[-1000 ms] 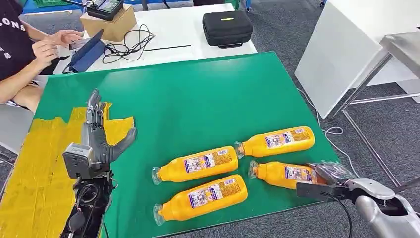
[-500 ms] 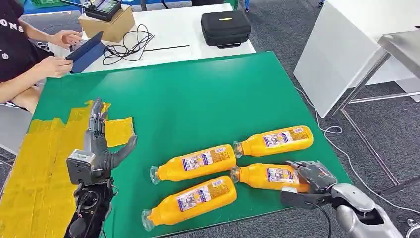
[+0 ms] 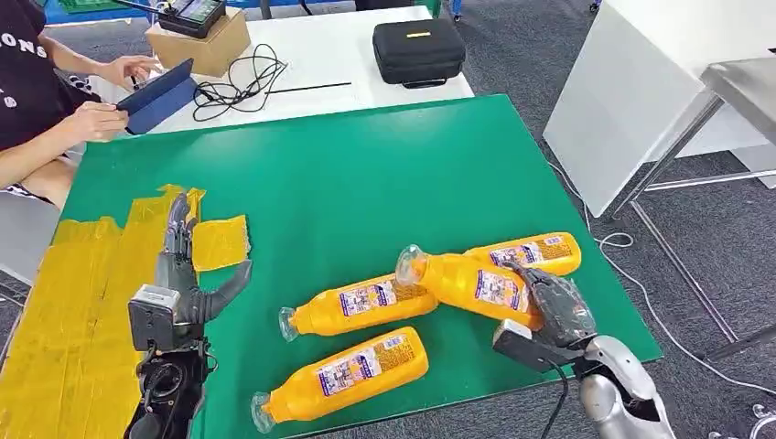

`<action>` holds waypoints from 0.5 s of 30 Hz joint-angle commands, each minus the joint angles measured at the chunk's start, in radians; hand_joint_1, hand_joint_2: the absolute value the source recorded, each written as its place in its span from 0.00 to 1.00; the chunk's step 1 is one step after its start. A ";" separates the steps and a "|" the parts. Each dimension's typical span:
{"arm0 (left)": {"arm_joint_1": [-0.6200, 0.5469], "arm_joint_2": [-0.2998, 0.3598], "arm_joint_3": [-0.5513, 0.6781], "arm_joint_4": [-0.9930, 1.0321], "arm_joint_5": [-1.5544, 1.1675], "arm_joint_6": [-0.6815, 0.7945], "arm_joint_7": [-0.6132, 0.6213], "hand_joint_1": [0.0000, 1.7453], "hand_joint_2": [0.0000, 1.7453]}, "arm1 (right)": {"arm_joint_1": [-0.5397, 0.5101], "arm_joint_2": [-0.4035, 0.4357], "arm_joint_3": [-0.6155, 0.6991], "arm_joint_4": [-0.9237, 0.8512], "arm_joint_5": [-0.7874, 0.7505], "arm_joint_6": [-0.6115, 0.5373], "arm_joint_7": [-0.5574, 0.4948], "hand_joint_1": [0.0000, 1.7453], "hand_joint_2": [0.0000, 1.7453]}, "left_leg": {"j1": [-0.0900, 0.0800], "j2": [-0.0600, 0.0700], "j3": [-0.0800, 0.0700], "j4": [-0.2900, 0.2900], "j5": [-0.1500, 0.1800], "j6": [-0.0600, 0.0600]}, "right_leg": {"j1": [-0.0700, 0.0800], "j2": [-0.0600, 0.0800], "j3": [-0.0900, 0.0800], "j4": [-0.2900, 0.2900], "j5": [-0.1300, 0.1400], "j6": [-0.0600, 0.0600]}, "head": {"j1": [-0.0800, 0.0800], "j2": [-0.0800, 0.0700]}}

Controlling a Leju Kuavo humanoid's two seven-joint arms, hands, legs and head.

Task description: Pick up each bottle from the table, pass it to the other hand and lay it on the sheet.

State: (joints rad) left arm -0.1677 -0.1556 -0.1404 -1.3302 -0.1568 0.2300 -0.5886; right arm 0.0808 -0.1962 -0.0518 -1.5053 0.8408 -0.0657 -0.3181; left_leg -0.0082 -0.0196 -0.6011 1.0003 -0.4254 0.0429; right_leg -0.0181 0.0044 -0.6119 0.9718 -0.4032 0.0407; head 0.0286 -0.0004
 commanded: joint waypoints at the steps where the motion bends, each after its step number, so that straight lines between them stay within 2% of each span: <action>1: -0.008 0.005 0.036 0.013 -0.011 0.003 0.022 0.00 1.00 | 0.000 0.147 -0.055 -0.039 -0.036 -0.077 0.024 1.00 1.00 | 0.002 0.002 0.003 0.000 -0.002 -0.003 | 0.002 0.000 0.003 -0.001 -0.001 -0.002 | 0.000 0.000; 4: -0.017 0.010 0.002 0.003 -0.036 -0.029 0.057 0.00 1.00 | -0.037 0.213 -0.055 -0.015 -0.220 -0.096 -0.035 1.00 1.00 | 0.002 0.005 0.004 0.000 -0.003 -0.003 | 0.002 0.003 0.003 0.000 -0.002 -0.003 | 0.000 0.000; 8: -0.093 0.041 -0.121 0.014 -0.095 -0.147 0.139 0.00 1.00 | -0.142 0.287 -0.016 0.108 -0.410 -0.105 -0.130 1.00 1.00 | 0.003 0.005 0.003 0.001 -0.002 -0.003 | 0.004 0.002 0.002 0.000 -0.001 -0.003 | 0.000 0.000; 15: -0.220 0.074 -0.255 -0.007 -0.070 -0.389 0.221 0.00 1.00 | -0.282 0.316 0.139 0.256 -0.551 -0.119 -0.232 1.00 1.00 | 0.003 0.005 0.000 0.001 0.001 -0.003 | 0.002 0.003 0.000 0.000 0.001 -0.001 | 0.000 0.000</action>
State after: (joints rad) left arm -0.2361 -0.1496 -0.2421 -1.3481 -0.2632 -0.0135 -0.4113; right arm -0.0263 0.0507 -0.0451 -1.4623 0.3603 -0.1690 -0.4951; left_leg -0.0071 -0.0187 -0.6019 1.0002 -0.4233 0.0414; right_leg -0.0173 0.0046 -0.6130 0.9724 -0.4021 0.0402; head 0.0286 -0.0004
